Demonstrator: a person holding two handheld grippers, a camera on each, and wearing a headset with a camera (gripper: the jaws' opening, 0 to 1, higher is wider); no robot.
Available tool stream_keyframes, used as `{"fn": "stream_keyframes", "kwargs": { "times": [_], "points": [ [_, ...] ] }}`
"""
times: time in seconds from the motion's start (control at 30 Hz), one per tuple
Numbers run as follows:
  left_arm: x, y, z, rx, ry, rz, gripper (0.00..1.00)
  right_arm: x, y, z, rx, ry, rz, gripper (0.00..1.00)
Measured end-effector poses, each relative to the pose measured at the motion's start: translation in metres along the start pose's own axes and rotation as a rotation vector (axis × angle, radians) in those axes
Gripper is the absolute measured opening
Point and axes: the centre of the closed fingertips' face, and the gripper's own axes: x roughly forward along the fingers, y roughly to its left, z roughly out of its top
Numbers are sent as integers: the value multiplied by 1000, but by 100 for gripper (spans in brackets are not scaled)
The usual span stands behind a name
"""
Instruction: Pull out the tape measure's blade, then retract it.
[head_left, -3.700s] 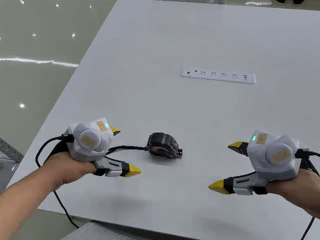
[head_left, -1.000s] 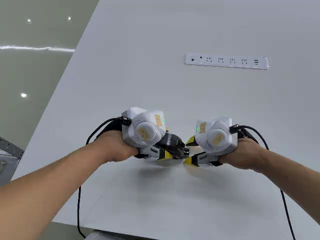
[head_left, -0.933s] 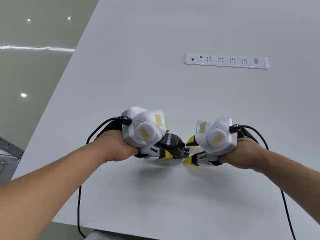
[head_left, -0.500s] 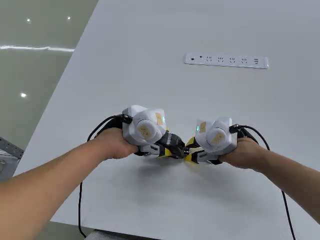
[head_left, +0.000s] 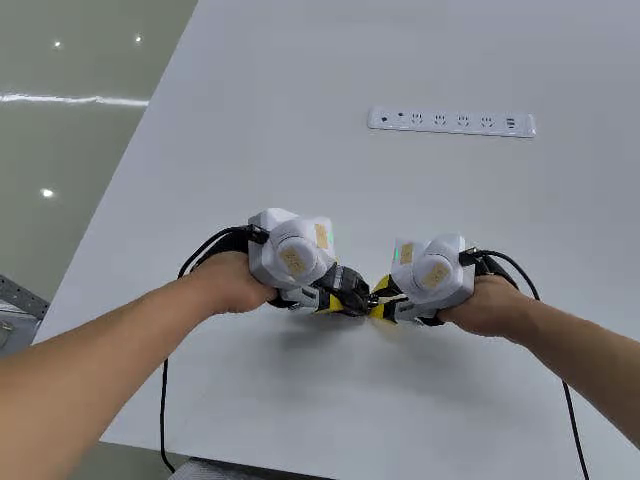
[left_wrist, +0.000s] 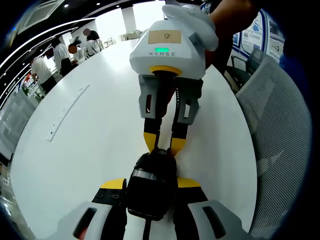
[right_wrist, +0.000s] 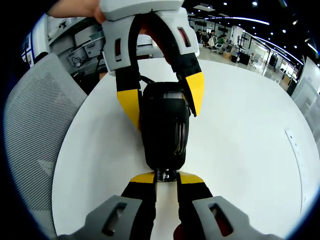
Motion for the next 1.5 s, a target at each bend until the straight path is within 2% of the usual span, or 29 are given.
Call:
{"fn": "stream_keyframes", "kwargs": {
  "times": [0.43, 1.5],
  "points": [
    [1, 0, 1, 13, 16, -9, 30, -4, 1, -4, -45, 9, 7, 10],
    [3, -2, 2, 37, 19, -29, 30, -31, 1, -38, 20, 3, 34, 10]
  ]
}}
